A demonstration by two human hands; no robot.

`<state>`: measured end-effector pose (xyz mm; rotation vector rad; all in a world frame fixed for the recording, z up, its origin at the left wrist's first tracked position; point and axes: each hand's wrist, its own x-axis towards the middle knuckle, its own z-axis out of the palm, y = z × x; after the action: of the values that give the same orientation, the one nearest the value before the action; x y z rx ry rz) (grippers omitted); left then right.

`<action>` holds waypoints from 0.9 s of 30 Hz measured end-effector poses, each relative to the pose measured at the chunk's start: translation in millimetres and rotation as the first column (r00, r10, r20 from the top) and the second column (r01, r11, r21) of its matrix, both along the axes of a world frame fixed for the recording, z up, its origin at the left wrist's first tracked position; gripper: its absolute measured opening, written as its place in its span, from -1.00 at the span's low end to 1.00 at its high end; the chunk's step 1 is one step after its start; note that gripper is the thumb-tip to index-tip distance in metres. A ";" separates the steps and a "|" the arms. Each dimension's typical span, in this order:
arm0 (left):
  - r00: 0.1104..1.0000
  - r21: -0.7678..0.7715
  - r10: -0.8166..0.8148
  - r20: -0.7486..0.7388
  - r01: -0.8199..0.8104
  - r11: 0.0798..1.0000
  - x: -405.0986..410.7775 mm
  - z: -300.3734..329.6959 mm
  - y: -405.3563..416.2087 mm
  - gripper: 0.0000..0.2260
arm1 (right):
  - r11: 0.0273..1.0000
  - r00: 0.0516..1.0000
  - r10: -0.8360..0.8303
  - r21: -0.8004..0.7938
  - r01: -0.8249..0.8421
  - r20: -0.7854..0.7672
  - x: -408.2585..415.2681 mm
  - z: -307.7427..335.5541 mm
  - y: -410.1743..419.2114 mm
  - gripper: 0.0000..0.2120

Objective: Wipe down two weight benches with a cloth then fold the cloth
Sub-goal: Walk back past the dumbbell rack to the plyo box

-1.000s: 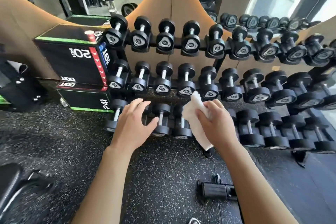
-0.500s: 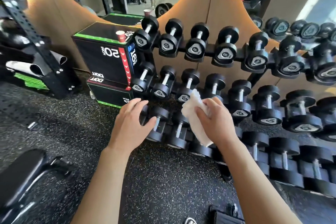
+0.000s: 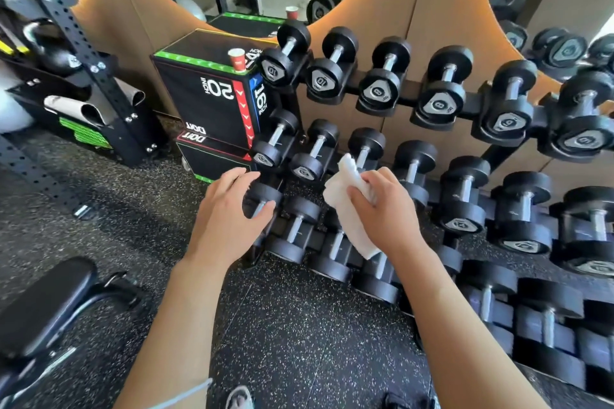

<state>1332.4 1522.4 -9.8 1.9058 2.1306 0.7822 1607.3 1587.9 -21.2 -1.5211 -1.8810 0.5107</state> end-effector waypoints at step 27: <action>0.998 0.052 -0.025 0.064 0.022 0.998 -328.4 2.6 123.1 -0.47 | 0.998 0.995 0.012 0.053 -0.017 0.099 -331.0 15.6 124.5 -0.79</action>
<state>1004.0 1645.6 -7.2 1.8997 2.0659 0.8901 1276.3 1712.4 -5.6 -1.5231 -1.9665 0.3943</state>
